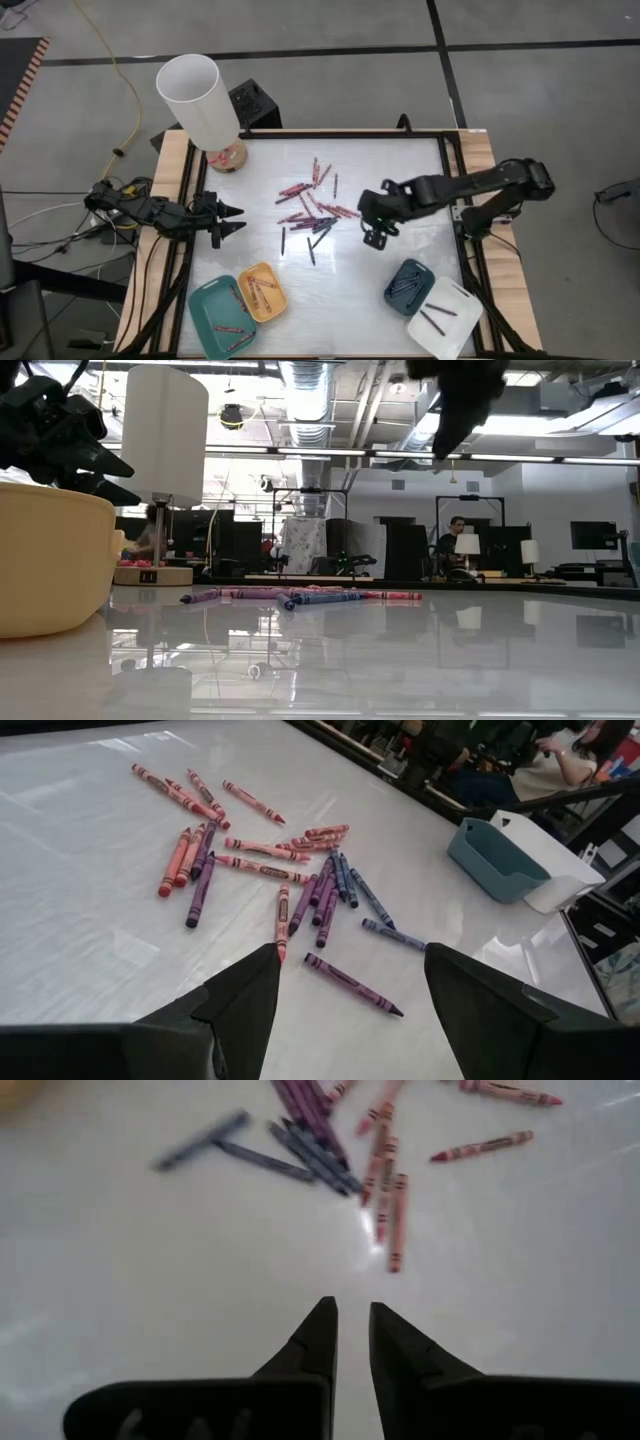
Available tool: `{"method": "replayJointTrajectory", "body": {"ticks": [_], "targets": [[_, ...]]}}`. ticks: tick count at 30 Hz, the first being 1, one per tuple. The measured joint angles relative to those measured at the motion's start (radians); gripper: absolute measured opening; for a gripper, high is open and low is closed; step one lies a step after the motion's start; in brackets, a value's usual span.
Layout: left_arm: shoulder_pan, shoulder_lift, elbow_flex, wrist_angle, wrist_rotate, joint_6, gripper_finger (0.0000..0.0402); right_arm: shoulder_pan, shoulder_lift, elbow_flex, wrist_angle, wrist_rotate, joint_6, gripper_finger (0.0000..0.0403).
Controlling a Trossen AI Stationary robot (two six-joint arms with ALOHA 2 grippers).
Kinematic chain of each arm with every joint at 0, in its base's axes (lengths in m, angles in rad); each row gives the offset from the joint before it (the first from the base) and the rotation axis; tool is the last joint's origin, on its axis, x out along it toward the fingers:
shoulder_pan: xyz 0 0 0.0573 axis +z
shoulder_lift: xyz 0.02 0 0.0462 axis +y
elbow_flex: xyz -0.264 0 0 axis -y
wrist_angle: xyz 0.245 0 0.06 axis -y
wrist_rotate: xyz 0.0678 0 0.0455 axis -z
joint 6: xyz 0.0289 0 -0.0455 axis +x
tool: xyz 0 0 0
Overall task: Sort crayons
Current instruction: Put the red crayon into the blue bin
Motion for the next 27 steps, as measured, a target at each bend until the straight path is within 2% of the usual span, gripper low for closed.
{"method": "replayJointTrajectory", "body": {"ticks": [7,15,19,27], "targets": [[0.000,0.000,0.000,0.000,0.000,0.000,0.0240,-0.122,0.141,0.000,-0.002,-0.002,-0.195,0.0071],[0.000,0.000,0.000,0.001,0.000,0.000,0.0240,-0.194,0.309,0.000,0.031,-0.112,-0.360,0.0153],[0.000,0.000,0.000,0.000,0.000,0.000,0.0240,-0.223,0.377,0.000,0.061,-0.125,-0.395,0.0186],[0.000,0.000,0.000,0.000,0.000,0.000,0.0240,-0.266,0.468,0.000,0.120,-0.125,-0.441,0.0199]]}}
